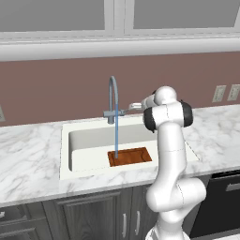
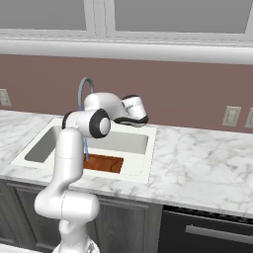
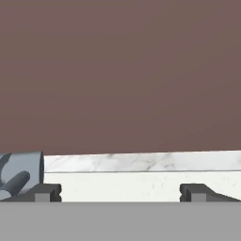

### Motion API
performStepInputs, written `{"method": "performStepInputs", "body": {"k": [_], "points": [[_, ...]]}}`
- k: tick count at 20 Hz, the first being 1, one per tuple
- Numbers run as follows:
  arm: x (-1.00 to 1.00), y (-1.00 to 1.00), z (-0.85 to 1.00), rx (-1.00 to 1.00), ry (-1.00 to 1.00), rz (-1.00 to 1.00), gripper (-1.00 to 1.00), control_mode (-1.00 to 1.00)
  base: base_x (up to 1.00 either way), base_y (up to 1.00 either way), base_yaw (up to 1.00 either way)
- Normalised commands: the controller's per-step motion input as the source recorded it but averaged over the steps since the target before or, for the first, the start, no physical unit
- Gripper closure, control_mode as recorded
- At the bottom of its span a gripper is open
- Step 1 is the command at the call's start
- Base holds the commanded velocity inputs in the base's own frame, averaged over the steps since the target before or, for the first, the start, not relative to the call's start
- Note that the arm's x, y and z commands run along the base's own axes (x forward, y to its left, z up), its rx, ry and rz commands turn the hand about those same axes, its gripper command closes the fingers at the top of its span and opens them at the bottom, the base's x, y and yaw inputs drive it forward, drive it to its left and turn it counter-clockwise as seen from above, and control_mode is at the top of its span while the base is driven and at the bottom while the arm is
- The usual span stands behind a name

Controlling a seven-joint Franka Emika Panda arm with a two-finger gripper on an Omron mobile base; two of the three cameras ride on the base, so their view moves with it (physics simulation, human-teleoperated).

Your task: Turn on the sink faucet with hot water and rinse the cutting board for ten seconds, then turn off the faucet. Push the cutting board to reach the water if necessary.

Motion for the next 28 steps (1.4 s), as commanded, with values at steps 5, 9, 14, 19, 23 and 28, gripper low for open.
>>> {"method": "performStepInputs", "body": {"k": [5, 9, 14, 19, 23, 28], "points": [[0.07, 0.03, -0.04, 0.0, 0.0, 0.0, -1.0, -1.0, 0.0, 0.0, 0.0], [0.0, 0.03, -0.02, 0.0, 0.0, 0.0, -1.0, -1.0, 0.0, 0.0, 0.0], [0.0, 0.12, -0.02, 0.0, 0.0, 0.0, -1.0, -1.0, 0.0, 0.0, 0.0], [0.0, 0.16, 0.0, 0.0, 0.0, 0.0, -1.0, -1.0, 0.0, 0.0, 0.0], [0.0, 0.13, 0.0, 0.0, 0.0, 0.0, -1.0, -1.0, 0.0, 0.0, 0.0], [0.0, 0.11, 0.0, 0.0, 0.0, 0.0, -1.0, -1.0, 0.0, 0.0, 0.0]]}}
